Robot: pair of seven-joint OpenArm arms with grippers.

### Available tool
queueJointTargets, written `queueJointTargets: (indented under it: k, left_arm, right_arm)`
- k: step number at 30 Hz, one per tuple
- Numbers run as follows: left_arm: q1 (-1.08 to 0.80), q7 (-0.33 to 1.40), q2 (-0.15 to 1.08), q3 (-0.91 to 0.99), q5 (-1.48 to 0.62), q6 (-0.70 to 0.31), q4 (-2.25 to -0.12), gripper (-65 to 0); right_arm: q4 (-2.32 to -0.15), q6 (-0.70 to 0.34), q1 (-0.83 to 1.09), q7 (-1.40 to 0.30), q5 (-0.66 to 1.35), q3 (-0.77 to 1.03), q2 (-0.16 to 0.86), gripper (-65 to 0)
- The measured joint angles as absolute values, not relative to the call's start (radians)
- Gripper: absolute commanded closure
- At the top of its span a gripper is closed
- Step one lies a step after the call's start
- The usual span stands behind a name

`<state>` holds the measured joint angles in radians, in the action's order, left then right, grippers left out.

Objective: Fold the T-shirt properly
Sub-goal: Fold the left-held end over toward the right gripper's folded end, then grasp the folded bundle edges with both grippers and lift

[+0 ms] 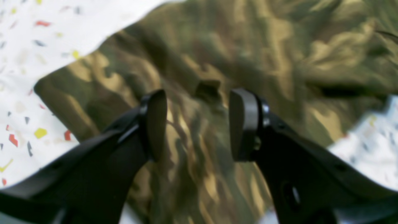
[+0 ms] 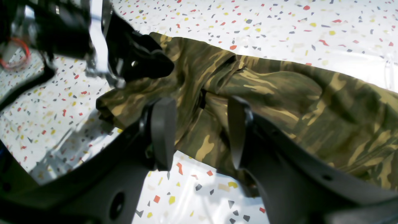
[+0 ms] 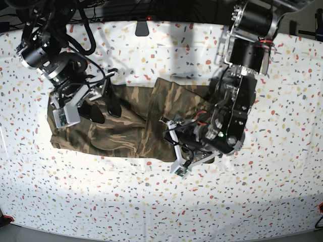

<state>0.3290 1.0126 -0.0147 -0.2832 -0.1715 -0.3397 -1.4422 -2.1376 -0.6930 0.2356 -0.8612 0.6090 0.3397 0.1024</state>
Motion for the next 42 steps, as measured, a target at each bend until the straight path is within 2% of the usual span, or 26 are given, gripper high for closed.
queueJointTargets:
  k: [3, 6, 10, 14, 17, 21, 26, 33, 37, 42]
  left_arm:
    - [0.285, 0.861, -0.002, -0.283, -0.140, -0.292, -1.427, -27.9]
    - [0.272, 0.787, -0.001, -0.283, -0.123, -0.270, -1.342, -24.4]
    - [0.303, 0.663, -0.001, -0.283, -0.042, -0.252, -1.164, -24.4]
    - [0.411, 0.661, 0.002, -0.289, 0.026, -0.128, -1.018, -24.5]
    - [0.456, 0.738, 0.051, -0.289, 0.002, -0.115, -1.005, -24.5]
    - [0.501, 0.876, 0.078, -0.281, -0.026, -0.099, -1.000, -24.5]
    - [0.480, 0.860, 0.061, -0.283, -0.051, -0.088, -1.001, -24.5]
    - [0.466, 0.841, 0.059, -0.282, -0.052, -0.088, -1.004, -24.5]
    - [0.466, 0.841, 0.059, -0.282, -0.053, -0.088, -1.004, -24.5]
    - [0.466, 0.842, 0.059, -0.282, -0.052, -0.088, -1.004, -24.5]
  right_arm:
    - [-2.138, -0.693, 0.235, -0.862, 0.604, 0.340, 0.103, -27.6]
    - [-2.138, -0.693, 0.210, -0.865, 0.510, 0.340, 0.103, -27.6]
    - [-2.138, -0.693, 0.158, -0.858, 0.492, 0.373, 0.103, -27.6]
    - [-2.137, -0.693, 0.141, -0.858, 0.491, 0.415, 0.103, -27.6]
    - [-2.104, -0.693, 0.138, -0.820, 0.492, 0.430, 0.111, -27.6]
    - [-1.929, -0.695, 0.073, -0.796, 0.450, 0.453, 0.131, -27.6]
    - [-1.630, -0.693, -0.069, -0.855, 0.495, 0.517, 0.188, -27.6]
    - [-1.217, -0.693, -0.250, -0.928, 0.640, 0.555, 0.334, -27.6]
    - [-1.029, -0.690, -0.268, -0.926, 0.667, 0.554, 0.351, -27.6]
    - [-0.917, -0.693, -0.274, -0.890, 0.759, 0.556, 0.363, -27.6]
